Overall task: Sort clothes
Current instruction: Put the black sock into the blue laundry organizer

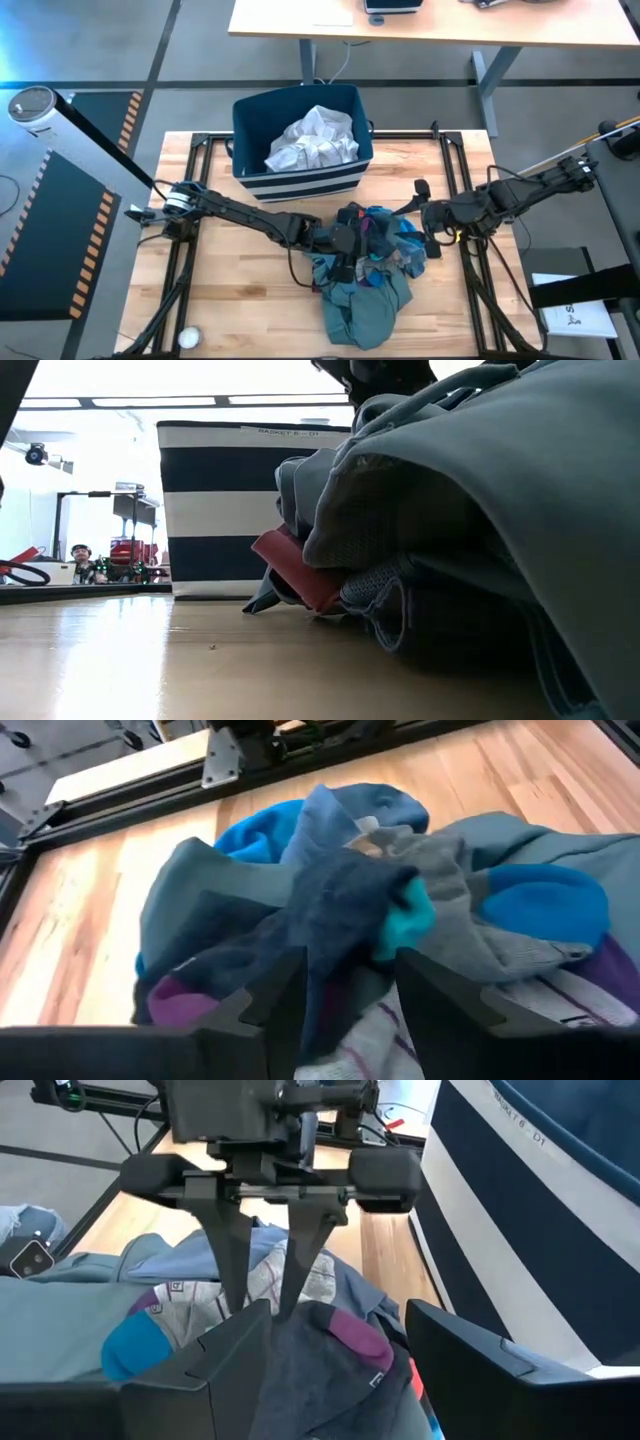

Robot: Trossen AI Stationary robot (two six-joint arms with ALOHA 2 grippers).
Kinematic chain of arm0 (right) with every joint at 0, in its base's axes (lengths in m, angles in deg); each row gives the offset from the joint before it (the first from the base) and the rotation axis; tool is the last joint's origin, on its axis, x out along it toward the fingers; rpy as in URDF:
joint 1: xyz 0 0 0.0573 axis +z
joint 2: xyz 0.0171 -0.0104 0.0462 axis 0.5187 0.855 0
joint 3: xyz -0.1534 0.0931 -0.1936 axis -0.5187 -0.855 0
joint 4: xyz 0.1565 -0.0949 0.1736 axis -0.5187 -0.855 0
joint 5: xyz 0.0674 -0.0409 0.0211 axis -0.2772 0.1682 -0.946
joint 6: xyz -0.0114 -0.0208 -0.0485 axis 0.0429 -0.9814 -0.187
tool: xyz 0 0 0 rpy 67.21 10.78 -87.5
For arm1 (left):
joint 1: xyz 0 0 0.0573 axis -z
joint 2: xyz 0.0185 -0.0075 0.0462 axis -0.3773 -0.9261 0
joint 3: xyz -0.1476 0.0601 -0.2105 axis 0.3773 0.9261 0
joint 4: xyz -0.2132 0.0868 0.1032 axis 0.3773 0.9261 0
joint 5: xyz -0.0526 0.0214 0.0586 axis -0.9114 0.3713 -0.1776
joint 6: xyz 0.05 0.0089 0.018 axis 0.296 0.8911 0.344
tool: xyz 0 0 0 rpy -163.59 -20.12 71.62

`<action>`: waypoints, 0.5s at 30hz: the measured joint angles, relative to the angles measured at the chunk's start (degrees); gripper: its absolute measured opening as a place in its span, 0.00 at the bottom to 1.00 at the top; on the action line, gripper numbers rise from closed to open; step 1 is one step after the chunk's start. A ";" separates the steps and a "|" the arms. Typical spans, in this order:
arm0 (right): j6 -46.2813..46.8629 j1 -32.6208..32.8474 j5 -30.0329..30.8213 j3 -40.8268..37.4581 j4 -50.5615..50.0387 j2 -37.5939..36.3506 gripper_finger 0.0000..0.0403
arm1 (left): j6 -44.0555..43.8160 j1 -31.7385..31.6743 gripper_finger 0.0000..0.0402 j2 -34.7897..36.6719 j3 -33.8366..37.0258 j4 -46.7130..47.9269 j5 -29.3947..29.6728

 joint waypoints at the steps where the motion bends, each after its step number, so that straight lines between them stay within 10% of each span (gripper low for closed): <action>1: 0.00 0.00 -0.01 0.00 -0.12 0.02 0.55 | 0.00 -0.04 0.34 0.00 0.00 0.08 0.02; 15: 0.68 0.00 0.01 0.00 0.02 0.31 0.48 | -0.05 -0.65 0.04 -0.60 -0.61 2.23 5.16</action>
